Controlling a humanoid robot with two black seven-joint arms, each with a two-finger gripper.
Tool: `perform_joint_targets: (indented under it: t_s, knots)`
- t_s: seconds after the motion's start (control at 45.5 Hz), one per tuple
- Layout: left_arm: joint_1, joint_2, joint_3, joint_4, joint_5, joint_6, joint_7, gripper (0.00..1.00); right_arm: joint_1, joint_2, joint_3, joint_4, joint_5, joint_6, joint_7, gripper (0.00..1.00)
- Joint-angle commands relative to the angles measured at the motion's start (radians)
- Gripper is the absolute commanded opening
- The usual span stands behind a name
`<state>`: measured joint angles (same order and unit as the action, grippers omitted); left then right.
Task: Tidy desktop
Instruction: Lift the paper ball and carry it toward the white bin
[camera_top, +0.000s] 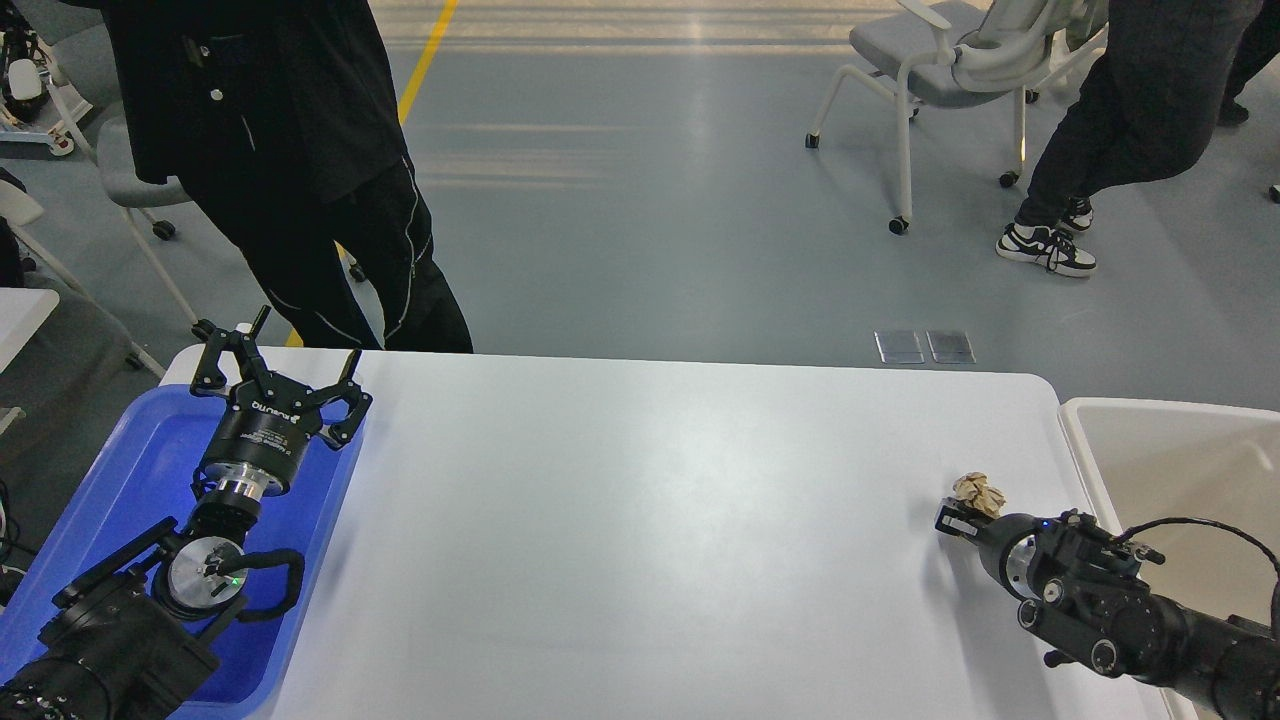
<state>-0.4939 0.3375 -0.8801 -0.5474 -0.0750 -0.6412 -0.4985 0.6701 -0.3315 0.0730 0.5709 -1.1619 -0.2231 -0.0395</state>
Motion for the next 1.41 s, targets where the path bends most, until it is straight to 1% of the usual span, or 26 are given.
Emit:
perform_joint_targets:
  t_s: [0.0, 0.066, 0.11, 0.198, 0.33, 0.374, 0.396, 0.55, 0.638, 0.77, 0.968, 1.144, 1.386]
  knots:
    - [0.0, 0.0, 0.001, 0.0, 0.0, 0.0, 0.0, 1.0, 0.028, 0.002, -0.024, 0.004, 0.07, 0.002, 0.029, 0.0]
    - [0.0, 0.0, 0.0, 0.0, 0.0, 0.0, 0.0, 1.0, 0.037, -0.009, -0.024, 0.026, 0.071, 0.004, 0.032, 0.0]
    - [0.0, 0.0, 0.001, 0.0, 0.0, 0.0, 0.0, 1.0, 0.043, -0.027, -0.024, 0.055, 0.074, 0.008, 0.043, 0.0]
    - [0.0, 0.0, 0.0, 0.0, 0.0, 0.0, 0.0, 1.0, 0.052, -0.101, -0.022, 0.164, 0.085, 0.019, 0.063, 0.0]
    - [0.0, 0.0, 0.0, 0.0, 0.0, 0.0, 0.0, 1.0, 0.082, -0.213, -0.022, 0.349, 0.094, 0.051, 0.059, 0.0]
    - [0.0, 0.0, 0.001, 0.0, 0.001, 0.0, 0.0, 1.0, 0.109, -0.295, -0.021, 0.458, 0.094, 0.077, 0.058, 0.0]
    - [0.0, 0.0, 0.0, 0.0, 0.001, 0.0, 0.0, 1.0, 0.117, -0.316, -0.021, 0.487, 0.094, 0.085, 0.058, 0.0]
    - [0.0, 0.0, 0.001, 0.001, 0.0, 0.0, 0.0, 1.0, 0.175, -0.461, -0.022, 0.661, 0.102, 0.136, 0.056, 0.0]
    - [0.0, 0.0, 0.001, 0.0, 0.001, 0.0, 0.0, 1.0, 0.2, -0.526, -0.025, 0.725, 0.102, 0.172, 0.056, 0.0]
    - [0.0, 0.0, 0.001, 0.0, 0.001, 0.0, 0.0, 1.0, 0.22, -0.604, -0.027, 0.784, 0.097, 0.248, 0.056, 0.0]
    - [0.0, 0.0, 0.0, 0.0, 0.0, 0.0, 0.0, 1.0, 0.273, -0.704, -0.025, 0.854, 0.088, 0.333, 0.056, 0.0]
    - [0.0, 0.0, 0.0, 0.0, 0.0, 0.0, 0.0, 1.0, 0.348, -0.788, -0.024, 0.931, 0.087, 0.384, 0.056, 0.0]
    - [0.0, 0.0, 0.0, 0.0, 0.0, 0.0, 0.0, 1.0, 0.462, -0.859, -0.024, 0.952, 0.087, 0.462, 0.056, 0.0]
